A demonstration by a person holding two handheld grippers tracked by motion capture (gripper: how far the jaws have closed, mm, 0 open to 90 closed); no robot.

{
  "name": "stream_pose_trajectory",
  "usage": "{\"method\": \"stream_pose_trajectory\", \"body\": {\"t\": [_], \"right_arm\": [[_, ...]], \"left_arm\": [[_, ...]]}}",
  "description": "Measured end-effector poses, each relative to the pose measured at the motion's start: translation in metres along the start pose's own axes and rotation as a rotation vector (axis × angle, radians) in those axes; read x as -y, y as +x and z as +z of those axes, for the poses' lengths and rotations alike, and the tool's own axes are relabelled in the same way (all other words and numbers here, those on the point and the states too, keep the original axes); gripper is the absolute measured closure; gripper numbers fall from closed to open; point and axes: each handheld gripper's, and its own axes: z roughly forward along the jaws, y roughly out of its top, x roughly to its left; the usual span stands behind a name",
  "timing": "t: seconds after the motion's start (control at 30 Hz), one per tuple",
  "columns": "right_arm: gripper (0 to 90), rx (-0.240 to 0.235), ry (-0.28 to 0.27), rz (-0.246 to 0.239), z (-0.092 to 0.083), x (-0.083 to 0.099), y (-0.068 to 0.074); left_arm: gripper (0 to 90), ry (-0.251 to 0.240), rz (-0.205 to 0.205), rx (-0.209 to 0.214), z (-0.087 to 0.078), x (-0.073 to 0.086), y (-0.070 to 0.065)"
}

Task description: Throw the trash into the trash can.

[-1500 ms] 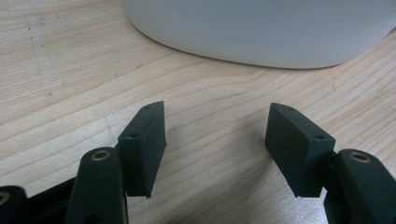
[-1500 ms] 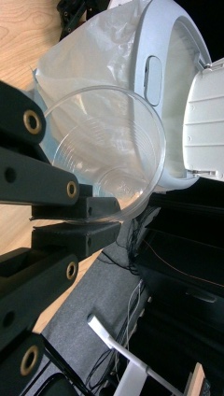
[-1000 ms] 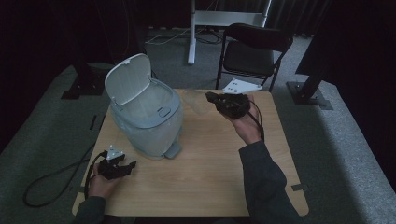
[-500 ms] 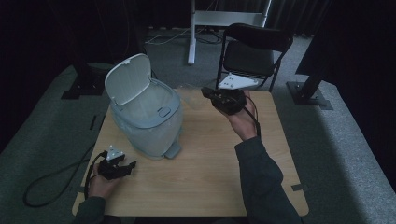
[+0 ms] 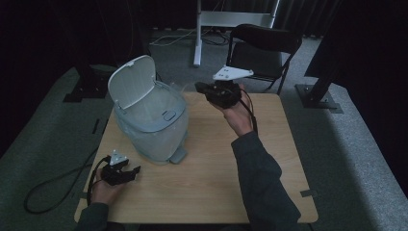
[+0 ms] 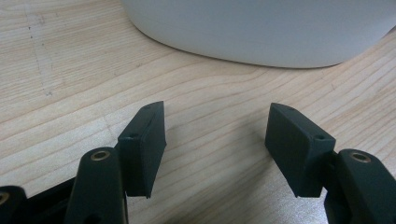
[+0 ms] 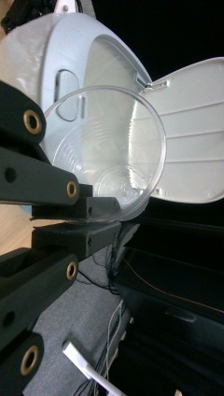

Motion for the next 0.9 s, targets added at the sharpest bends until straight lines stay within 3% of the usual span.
{"method": "stream_pose_trajectory", "body": {"t": [0.37, 0.43, 0.47, 0.63, 0.9], "right_arm": [[85.6, -0.060, 0.055, -0.015, 0.045, -0.017, 0.014], [73.3, -0.105, 0.080, -0.003, 0.055, -0.019, 0.015], [68.6, -0.095, 0.084, -0.009, 0.059, -0.020, 0.017], [64.4, -0.101, 0.079, -0.002, 0.073, -0.024, 0.017], [63.3, -0.078, 0.063, 0.033, 0.090, -0.037, 0.008]], "left_arm": [[38.4, 0.000, 0.002, 0.002, 0.000, 0.000, 0.000], [38.4, 0.000, 0.003, 0.002, 0.000, 0.000, 0.000], [38.4, 0.000, 0.003, 0.002, 0.000, 0.000, 0.000], [38.4, -0.001, 0.002, 0.003, 0.000, 0.000, 0.000], [38.4, -0.001, 0.003, 0.003, 0.000, 0.000, 0.000]]}}
